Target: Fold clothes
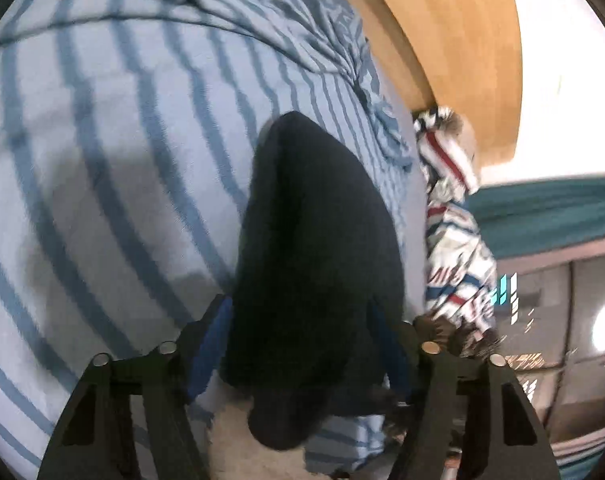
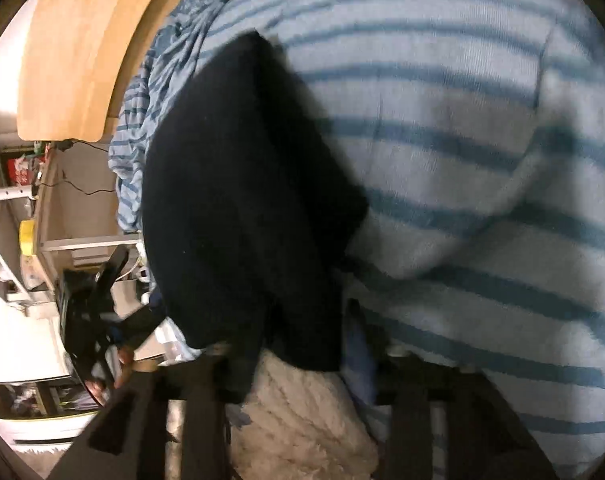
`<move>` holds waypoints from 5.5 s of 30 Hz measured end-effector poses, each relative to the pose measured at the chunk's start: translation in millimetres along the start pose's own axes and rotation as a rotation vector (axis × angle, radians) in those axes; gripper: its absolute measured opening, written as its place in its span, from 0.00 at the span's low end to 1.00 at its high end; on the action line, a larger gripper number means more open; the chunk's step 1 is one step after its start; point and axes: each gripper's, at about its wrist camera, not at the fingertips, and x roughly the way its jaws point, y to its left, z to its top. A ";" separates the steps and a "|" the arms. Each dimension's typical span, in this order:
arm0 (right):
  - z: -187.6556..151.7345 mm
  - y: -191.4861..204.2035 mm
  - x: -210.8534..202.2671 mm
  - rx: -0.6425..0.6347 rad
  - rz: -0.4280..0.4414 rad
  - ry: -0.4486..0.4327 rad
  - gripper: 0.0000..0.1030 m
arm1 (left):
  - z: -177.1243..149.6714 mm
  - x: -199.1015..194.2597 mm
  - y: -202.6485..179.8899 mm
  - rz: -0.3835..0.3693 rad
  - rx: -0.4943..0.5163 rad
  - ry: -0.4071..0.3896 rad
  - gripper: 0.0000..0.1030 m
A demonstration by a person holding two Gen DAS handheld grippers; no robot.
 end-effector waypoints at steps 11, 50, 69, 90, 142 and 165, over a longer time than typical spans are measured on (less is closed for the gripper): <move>24.3 31.4 -0.4 -0.214 -0.058 0.025 0.49 | -30.5 18.4 27.1 -0.106 -0.073 0.116 0.33; 92.4 59.1 -1.5 -0.198 -0.046 -0.060 0.82 | 71.5 22.8 -7.9 0.154 -0.004 0.014 0.69; 124.3 29.3 52.2 -0.162 0.072 0.043 0.94 | 74.2 68.1 8.8 0.027 0.006 0.176 0.86; 88.7 23.0 58.7 -0.248 0.124 0.055 0.74 | 41.0 101.8 1.2 0.050 0.090 0.163 0.67; -95.9 -22.5 -423.1 0.010 -0.030 -0.698 0.57 | -151.7 107.9 -471.1 -0.109 0.891 0.510 0.56; -83.8 -121.2 -380.1 0.114 -0.057 -0.604 0.63 | -170.1 171.7 -421.9 -0.021 0.936 0.416 0.61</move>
